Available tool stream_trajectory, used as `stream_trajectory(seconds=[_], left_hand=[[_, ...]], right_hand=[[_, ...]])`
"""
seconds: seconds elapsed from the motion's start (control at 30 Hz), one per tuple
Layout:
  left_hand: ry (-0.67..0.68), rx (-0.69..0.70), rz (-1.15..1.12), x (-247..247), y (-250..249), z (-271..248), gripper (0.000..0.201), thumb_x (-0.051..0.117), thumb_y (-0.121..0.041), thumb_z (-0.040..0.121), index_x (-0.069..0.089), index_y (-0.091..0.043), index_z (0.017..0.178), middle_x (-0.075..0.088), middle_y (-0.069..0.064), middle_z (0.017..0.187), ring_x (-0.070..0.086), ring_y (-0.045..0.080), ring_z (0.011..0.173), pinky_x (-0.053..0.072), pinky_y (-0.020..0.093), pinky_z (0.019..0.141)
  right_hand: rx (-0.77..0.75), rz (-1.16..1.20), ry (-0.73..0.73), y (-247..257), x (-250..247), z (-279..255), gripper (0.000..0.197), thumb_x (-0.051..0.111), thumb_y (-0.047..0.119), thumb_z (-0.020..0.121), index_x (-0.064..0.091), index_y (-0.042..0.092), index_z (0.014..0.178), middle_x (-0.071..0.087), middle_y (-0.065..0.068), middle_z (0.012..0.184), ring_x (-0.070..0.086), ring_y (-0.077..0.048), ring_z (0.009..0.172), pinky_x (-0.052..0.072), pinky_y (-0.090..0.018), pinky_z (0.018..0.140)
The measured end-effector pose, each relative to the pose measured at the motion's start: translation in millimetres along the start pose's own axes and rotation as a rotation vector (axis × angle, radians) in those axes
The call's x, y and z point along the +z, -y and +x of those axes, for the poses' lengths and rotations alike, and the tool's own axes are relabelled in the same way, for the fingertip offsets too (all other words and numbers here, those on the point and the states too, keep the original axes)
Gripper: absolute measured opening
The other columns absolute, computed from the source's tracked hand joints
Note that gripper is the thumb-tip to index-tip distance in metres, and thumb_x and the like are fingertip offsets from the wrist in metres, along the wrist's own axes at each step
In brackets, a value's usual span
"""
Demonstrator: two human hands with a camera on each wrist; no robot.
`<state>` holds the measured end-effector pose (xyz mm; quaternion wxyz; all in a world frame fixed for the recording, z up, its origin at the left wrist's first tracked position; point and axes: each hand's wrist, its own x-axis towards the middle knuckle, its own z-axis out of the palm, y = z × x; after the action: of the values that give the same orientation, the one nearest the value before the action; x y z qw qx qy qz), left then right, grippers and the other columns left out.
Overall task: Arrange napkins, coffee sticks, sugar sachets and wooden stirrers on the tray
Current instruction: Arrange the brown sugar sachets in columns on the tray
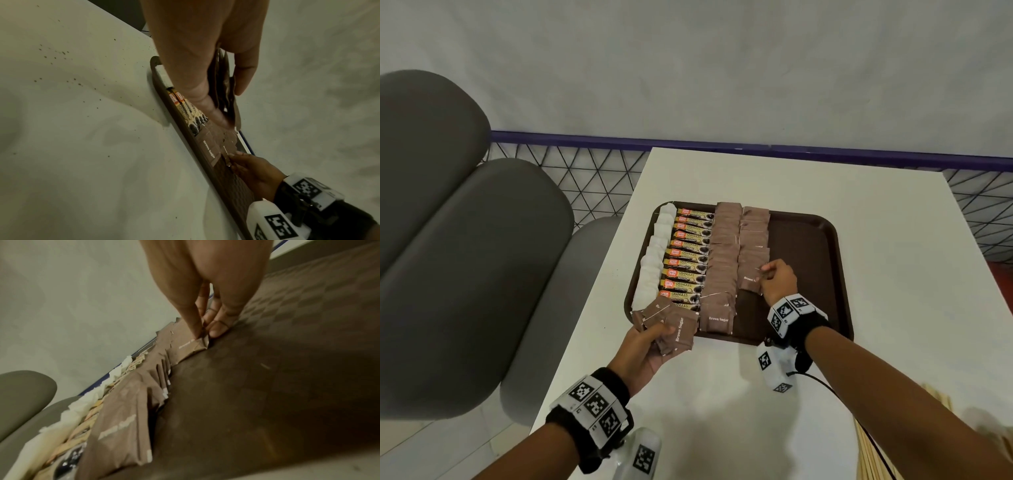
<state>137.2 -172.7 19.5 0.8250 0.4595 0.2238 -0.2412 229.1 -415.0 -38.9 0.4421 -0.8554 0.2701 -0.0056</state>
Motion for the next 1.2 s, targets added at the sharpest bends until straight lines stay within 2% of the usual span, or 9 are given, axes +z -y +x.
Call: stream_trajectory(seconds=[0.17,0.33,0.47,0.63,0.8,0.9,0.97,1.1,1.2], left_hand=[[-0.015,0.015,0.028,-2,0,-2,0.031,0.048,0.013,0.085,0.062,-0.006,0.105,0.07,0.015,0.096,0.066,0.028,0.086,0.06,0.034,0.065],[-0.002,0.043,0.035,1,-1,-2,0.032,0.053,0.011,0.084,0.061,-0.006,0.109,0.068,0.018,0.103,0.065,0.029,0.09,0.059,0.034,0.071],[0.016,0.067,0.017,5,-2,-2,0.036,0.054,0.011,0.083,0.059,-0.004,0.115,0.068,0.019,0.109,0.069,0.027,0.09,0.059,0.032,0.066],[0.022,0.103,0.006,11,-1,0,0.038,0.053,0.012,0.083,0.057,-0.001,0.119,0.069,0.017,0.107,0.07,0.024,0.087,0.059,0.032,0.069],[0.046,0.125,0.038,16,-1,-2,0.042,0.055,0.01,0.083,0.054,-0.002,0.123,0.064,0.021,0.117,0.066,0.03,0.099,0.058,0.036,0.08],[0.077,0.122,0.092,19,-1,-5,0.043,0.056,0.008,0.084,0.052,0.0,0.126,0.062,0.023,0.121,0.061,0.036,0.109,0.054,0.04,0.087],[0.089,0.121,0.104,20,-1,-6,0.041,0.055,0.005,0.086,0.052,-0.001,0.126,0.062,0.023,0.122,0.059,0.037,0.113,0.054,0.041,0.087],[0.027,0.1,0.001,19,-4,-5,0.036,0.051,0.001,0.09,0.05,-0.002,0.125,0.062,0.023,0.119,0.063,0.034,0.105,0.057,0.039,0.078],[-0.015,0.069,-0.053,15,-5,-6,0.025,0.046,0.001,0.091,0.054,-0.004,0.113,0.067,0.025,0.105,0.069,0.034,0.09,0.055,0.042,0.079]], right_hand=[[-0.061,-0.018,-0.033,3,0,0,0.022,0.053,-0.008,0.078,0.048,0.012,0.086,0.047,-0.009,0.09,0.048,-0.022,0.077,0.047,-0.038,0.075],[-0.11,-0.007,-0.067,3,-6,-6,0.033,0.065,0.0,0.078,0.049,0.001,0.106,0.047,-0.016,0.108,0.048,-0.028,0.097,0.042,-0.033,0.085],[-0.262,0.021,-0.026,11,-11,-28,0.029,0.064,0.01,0.082,0.05,0.005,0.107,0.046,-0.007,0.107,0.043,-0.017,0.098,0.036,-0.023,0.082],[-0.299,0.261,0.361,22,-8,-63,0.005,0.058,0.018,0.089,0.054,0.016,0.09,0.054,0.005,0.088,0.054,-0.013,0.087,0.044,-0.022,0.078],[-0.3,0.253,0.709,30,-4,-88,0.014,0.057,0.032,0.089,0.057,0.022,0.099,0.056,0.01,0.087,0.054,0.002,0.078,0.041,-0.014,0.067],[-0.332,0.314,0.732,35,2,-95,0.024,0.065,0.026,0.084,0.059,0.018,0.107,0.064,-0.003,0.096,0.063,-0.017,0.089,0.052,-0.029,0.08],[-0.321,0.345,0.724,37,3,-96,0.017,0.068,0.017,0.082,0.06,0.02,0.097,0.064,-0.009,0.093,0.061,-0.028,0.086,0.051,-0.038,0.079],[-0.199,0.411,0.666,39,-5,-89,0.019,0.064,0.002,0.083,0.055,0.019,0.085,0.059,-0.002,0.081,0.057,-0.012,0.065,0.047,-0.02,0.057],[-0.108,0.476,0.562,30,-16,-79,0.021,0.058,-0.004,0.085,0.049,0.015,0.084,0.059,-0.006,0.08,0.059,-0.008,0.053,0.05,-0.019,0.053]])
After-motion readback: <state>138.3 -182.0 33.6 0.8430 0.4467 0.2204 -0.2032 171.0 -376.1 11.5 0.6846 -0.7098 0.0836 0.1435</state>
